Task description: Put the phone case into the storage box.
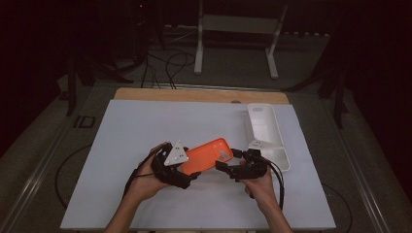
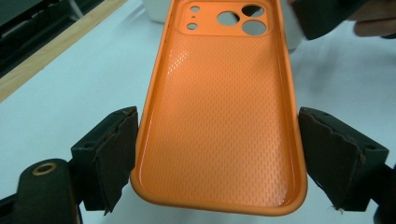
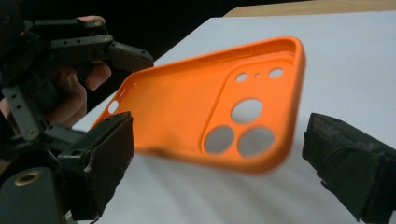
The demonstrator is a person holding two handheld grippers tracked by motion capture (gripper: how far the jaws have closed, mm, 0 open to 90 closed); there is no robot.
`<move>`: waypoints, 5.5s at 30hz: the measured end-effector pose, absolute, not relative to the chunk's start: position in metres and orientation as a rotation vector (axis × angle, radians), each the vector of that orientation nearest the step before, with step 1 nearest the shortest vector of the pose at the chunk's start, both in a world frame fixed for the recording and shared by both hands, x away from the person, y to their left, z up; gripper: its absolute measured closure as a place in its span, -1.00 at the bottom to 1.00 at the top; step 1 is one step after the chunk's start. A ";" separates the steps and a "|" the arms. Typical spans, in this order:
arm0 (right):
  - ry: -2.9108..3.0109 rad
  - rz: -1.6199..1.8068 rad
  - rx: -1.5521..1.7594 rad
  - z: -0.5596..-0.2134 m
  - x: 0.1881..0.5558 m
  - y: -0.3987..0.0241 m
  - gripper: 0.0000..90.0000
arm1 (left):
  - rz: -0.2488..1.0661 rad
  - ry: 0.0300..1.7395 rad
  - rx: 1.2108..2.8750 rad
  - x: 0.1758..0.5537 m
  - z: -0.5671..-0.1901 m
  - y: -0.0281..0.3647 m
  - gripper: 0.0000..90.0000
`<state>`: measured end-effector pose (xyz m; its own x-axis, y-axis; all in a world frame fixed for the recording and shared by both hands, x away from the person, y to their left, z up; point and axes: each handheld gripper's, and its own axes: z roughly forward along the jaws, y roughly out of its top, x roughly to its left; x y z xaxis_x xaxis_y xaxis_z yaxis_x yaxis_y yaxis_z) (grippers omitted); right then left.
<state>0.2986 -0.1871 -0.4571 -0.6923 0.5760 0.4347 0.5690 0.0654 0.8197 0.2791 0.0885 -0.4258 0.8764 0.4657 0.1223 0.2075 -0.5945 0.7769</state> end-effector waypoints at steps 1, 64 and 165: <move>2.288 1.766 1.239 -0.457 0.299 -0.187 -0.80 | 0.393 0.472 2.212 0.278 -0.425 0.088 -0.64; 2.351 1.684 1.277 -0.431 0.286 -0.166 0.84 | 0.256 0.535 2.158 0.285 -0.446 0.088 -0.86; 2.513 1.730 0.734 -0.408 0.275 -0.156 0.45 | -0.148 0.313 2.029 0.284 -0.452 0.097 0.91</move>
<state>0.2748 -0.1564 -0.4083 -0.8906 0.3768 0.2546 0.3723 0.2826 0.8841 0.2837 0.0974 -0.4524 0.9585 0.1562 -0.2384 0.2834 -0.4345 0.8549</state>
